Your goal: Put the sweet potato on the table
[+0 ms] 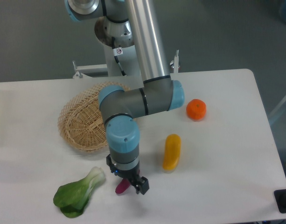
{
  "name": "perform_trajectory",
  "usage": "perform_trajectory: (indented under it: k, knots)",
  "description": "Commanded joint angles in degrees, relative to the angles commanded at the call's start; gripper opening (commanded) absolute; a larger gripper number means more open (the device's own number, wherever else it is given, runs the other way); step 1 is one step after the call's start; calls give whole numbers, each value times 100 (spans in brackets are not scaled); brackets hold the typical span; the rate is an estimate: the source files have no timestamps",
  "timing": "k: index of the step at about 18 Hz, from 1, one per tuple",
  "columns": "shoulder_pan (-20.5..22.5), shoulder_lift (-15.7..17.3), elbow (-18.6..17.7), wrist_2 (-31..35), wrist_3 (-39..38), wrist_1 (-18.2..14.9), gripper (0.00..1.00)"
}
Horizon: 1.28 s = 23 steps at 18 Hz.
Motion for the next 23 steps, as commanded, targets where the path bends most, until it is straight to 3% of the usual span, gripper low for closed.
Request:
perform_trajectory:
  k: [8,15,23]
  knots:
    - [852,229,0,9,1160,-149,100]
    - [1521,211,518,9,2258,-1151,100]
    - [2145,150,659,0,3244,-1160,100]
